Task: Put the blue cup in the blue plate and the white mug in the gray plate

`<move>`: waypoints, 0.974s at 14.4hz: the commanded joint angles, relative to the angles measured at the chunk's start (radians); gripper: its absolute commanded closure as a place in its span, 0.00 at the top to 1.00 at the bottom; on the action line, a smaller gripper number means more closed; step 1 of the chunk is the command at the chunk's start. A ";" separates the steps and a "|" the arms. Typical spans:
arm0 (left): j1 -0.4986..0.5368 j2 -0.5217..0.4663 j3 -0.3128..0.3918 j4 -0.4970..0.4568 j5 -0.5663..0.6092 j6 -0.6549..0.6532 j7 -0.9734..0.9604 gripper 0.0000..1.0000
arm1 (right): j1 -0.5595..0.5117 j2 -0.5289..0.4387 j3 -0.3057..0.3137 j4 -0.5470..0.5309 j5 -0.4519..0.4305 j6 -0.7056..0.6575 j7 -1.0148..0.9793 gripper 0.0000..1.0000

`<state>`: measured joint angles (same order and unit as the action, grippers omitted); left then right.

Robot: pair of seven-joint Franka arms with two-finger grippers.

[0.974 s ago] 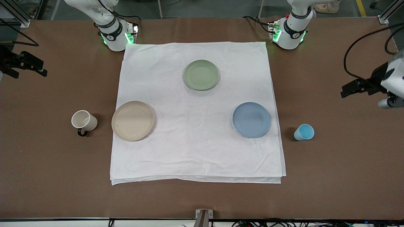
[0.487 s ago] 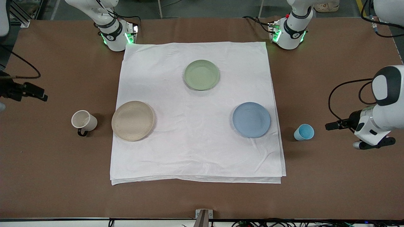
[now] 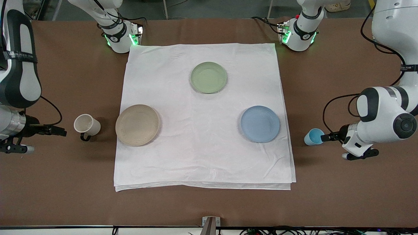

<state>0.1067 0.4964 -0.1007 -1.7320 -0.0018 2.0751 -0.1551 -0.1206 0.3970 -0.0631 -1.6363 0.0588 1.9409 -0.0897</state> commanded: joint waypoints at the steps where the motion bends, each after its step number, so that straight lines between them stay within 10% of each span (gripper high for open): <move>1: 0.001 -0.004 -0.002 -0.090 0.008 0.081 -0.014 0.61 | -0.048 0.038 0.013 -0.039 0.026 0.056 0.008 1.00; 5: -0.004 0.010 -0.002 -0.116 0.008 0.138 -0.015 0.00 | -0.039 0.074 0.013 -0.112 0.027 0.169 0.010 1.00; 14: -0.062 -0.099 -0.095 -0.034 0.000 -0.033 -0.235 0.00 | -0.019 0.099 0.019 -0.243 0.033 0.340 0.010 0.89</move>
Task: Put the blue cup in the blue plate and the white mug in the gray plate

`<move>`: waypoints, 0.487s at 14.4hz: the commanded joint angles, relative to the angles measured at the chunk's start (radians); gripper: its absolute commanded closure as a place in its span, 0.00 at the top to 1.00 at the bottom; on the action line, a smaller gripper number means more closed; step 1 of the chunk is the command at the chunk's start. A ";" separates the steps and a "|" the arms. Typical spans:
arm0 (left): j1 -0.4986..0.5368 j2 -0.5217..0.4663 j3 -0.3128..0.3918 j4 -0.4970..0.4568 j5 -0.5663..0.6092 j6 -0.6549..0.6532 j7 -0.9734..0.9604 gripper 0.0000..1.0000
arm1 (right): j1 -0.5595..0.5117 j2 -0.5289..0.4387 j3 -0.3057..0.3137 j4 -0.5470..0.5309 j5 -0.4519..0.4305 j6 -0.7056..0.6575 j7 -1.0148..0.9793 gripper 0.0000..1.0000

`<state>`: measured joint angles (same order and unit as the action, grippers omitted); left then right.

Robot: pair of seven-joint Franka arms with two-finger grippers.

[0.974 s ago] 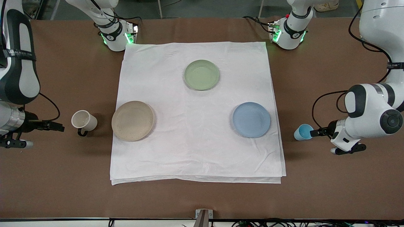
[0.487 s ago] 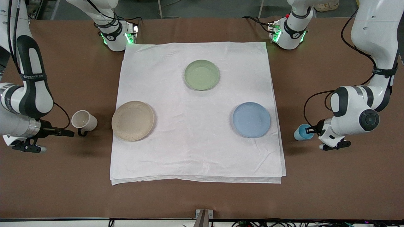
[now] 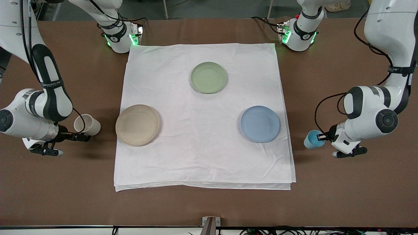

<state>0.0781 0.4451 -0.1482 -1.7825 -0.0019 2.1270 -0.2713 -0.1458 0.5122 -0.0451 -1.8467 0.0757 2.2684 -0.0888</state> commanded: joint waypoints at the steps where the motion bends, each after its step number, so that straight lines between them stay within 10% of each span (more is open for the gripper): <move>1: -0.032 -0.049 -0.092 0.029 -0.001 -0.129 -0.176 0.00 | 0.006 -0.017 0.001 -0.034 0.018 0.013 0.009 0.84; 5: -0.060 -0.013 -0.195 0.031 -0.006 -0.142 -0.379 0.00 | 0.005 -0.009 0.002 -0.057 0.024 0.003 0.011 0.59; 7: -0.107 0.033 -0.200 0.026 0.002 -0.105 -0.434 0.00 | 0.006 -0.011 0.002 -0.059 0.024 -0.001 0.011 0.24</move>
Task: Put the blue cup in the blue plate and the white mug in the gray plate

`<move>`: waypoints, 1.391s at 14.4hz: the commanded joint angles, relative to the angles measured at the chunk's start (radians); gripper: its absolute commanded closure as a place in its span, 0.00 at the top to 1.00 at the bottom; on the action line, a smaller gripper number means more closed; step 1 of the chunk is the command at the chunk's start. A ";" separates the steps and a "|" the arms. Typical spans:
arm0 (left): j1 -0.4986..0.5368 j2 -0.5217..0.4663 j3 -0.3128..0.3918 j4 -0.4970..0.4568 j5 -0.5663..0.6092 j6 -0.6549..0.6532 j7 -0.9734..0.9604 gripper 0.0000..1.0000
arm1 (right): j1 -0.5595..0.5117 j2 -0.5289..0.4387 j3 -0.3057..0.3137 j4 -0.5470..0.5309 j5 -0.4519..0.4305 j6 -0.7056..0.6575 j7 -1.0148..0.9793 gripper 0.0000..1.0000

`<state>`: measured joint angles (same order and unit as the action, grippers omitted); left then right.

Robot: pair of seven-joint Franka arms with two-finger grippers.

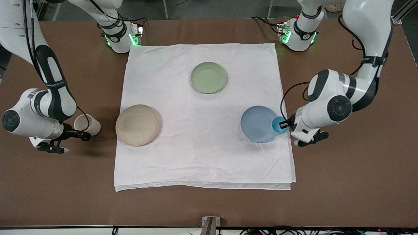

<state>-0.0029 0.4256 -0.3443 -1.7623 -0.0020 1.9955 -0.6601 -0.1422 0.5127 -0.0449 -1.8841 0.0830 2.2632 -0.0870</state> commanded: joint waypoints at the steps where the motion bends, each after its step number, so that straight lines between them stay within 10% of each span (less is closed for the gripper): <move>1: -0.043 0.076 -0.002 0.001 0.005 0.054 -0.055 0.00 | 0.004 -0.011 0.002 -0.021 0.017 0.004 0.010 0.03; 4: -0.058 0.114 -0.001 0.001 0.010 0.085 -0.087 0.12 | 0.016 -0.016 0.002 -0.001 0.017 -0.001 0.010 0.00; 5: -0.057 0.114 0.001 0.003 0.010 0.086 -0.087 0.26 | 0.021 -0.022 0.003 0.032 0.018 -0.031 0.019 0.00; 7: -0.052 0.114 0.002 0.006 0.010 0.086 -0.087 0.89 | 0.048 -0.029 0.008 0.135 0.017 -0.193 0.108 0.00; 8: -0.052 0.108 0.004 0.010 0.010 0.085 -0.087 1.00 | 0.074 -0.042 0.008 0.176 0.017 -0.265 0.157 0.00; 12: -0.040 0.064 0.007 0.121 0.020 0.005 -0.072 1.00 | 0.203 -0.115 0.008 0.122 0.105 -0.289 0.320 0.00; 15: -0.017 0.050 0.007 0.317 0.237 -0.177 -0.023 1.00 | 0.265 -0.149 0.008 -0.014 0.138 -0.147 0.326 0.00; 20: 0.200 -0.086 -0.007 0.376 0.260 -0.271 0.362 1.00 | 0.351 -0.158 0.007 -0.165 0.138 0.024 0.340 0.00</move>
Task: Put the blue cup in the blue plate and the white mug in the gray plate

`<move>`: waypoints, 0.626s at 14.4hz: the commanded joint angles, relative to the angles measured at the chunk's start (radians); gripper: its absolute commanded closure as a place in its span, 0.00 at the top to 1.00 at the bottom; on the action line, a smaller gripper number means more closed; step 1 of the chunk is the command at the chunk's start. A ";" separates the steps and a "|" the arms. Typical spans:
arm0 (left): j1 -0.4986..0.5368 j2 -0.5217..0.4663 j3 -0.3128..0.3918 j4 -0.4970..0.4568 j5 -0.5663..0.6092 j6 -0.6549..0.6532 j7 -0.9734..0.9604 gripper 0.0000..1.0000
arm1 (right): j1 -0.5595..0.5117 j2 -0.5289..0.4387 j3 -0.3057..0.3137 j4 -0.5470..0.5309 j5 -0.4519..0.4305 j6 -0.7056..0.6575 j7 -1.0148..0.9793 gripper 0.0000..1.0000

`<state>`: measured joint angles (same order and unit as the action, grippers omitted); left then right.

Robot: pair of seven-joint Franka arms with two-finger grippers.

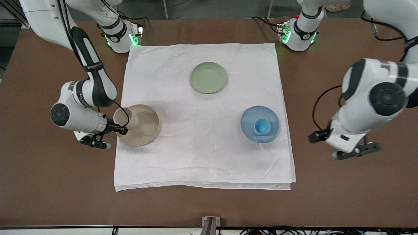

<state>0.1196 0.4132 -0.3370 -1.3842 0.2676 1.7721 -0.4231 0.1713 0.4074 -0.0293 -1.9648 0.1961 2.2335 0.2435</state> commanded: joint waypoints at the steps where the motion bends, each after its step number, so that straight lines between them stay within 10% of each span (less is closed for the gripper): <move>1: 0.109 -0.109 -0.014 -0.003 -0.021 -0.103 0.194 1.00 | 0.040 -0.053 -0.009 -0.094 0.023 0.061 0.010 0.00; 4: 0.135 -0.178 -0.016 -0.003 -0.048 -0.177 0.237 1.00 | 0.051 -0.052 -0.009 -0.098 0.023 0.064 0.007 0.05; 5: 0.135 -0.203 -0.013 -0.003 -0.080 -0.190 0.238 1.00 | 0.051 -0.052 -0.009 -0.094 0.022 0.061 0.005 0.41; 6: 0.147 -0.229 -0.008 -0.006 -0.131 -0.215 0.242 1.00 | 0.051 -0.052 -0.009 -0.092 0.020 0.066 0.006 0.99; 9: 0.126 -0.328 0.053 -0.080 -0.225 -0.249 0.247 1.00 | 0.050 -0.050 -0.011 -0.043 0.019 0.040 0.003 1.00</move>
<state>0.2622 0.1715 -0.3314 -1.3783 0.0887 1.5291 -0.1893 0.2133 0.3894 -0.0311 -2.0139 0.1961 2.2893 0.2473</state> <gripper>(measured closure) 0.000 0.445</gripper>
